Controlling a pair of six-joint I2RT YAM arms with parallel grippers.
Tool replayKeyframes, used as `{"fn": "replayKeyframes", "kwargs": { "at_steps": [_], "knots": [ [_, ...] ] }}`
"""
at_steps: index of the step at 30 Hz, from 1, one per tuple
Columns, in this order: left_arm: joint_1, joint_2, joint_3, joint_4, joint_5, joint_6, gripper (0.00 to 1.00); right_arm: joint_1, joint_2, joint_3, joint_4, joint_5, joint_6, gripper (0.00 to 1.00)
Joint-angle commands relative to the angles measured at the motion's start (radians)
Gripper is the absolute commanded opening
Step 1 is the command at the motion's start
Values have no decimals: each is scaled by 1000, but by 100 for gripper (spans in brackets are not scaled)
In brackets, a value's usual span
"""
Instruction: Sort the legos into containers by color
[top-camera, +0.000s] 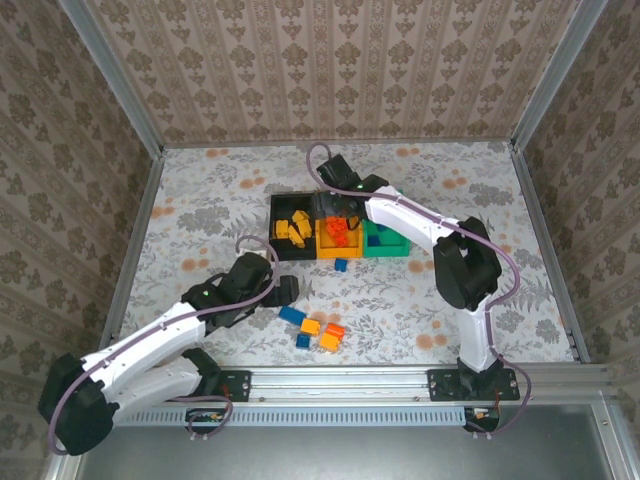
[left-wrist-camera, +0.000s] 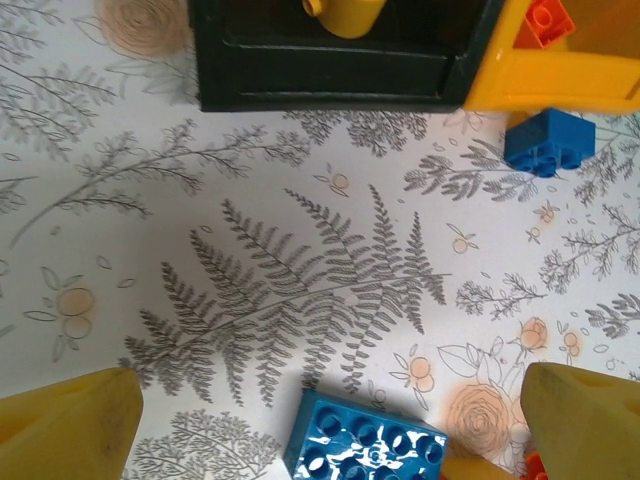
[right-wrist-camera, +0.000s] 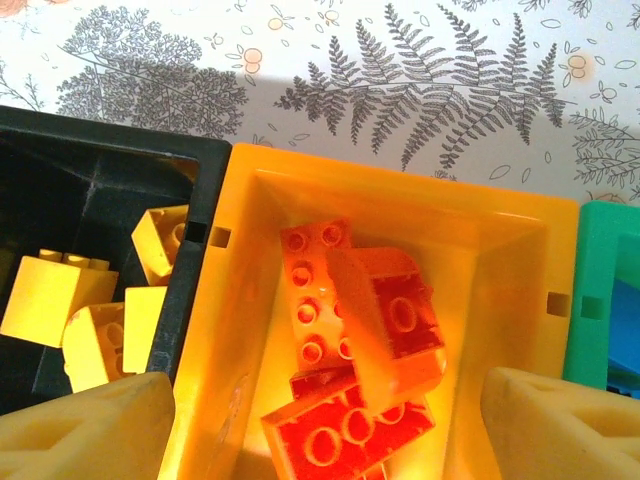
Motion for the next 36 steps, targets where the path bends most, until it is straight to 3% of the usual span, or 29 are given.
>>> {"fn": "replayKeyframes", "kwargs": {
  "at_steps": [1,13,19,24,36],
  "knots": [
    [-28,25,-1,15,26,-37,98,14,-114,-76,23,-3,10,84],
    [-107,203,-29,132,169,-211,96,70,-448,-490,133,2,44,85],
    [-112,180,-4,-12,211,-271,95,66,-530,-545,133,41,42,86],
    [-114,186,-37,-4,275,-319,95,57,-573,-568,137,59,51,87],
    [-131,233,25,-12,309,-318,94,27,-613,-629,139,79,56,88]
  ]
}}
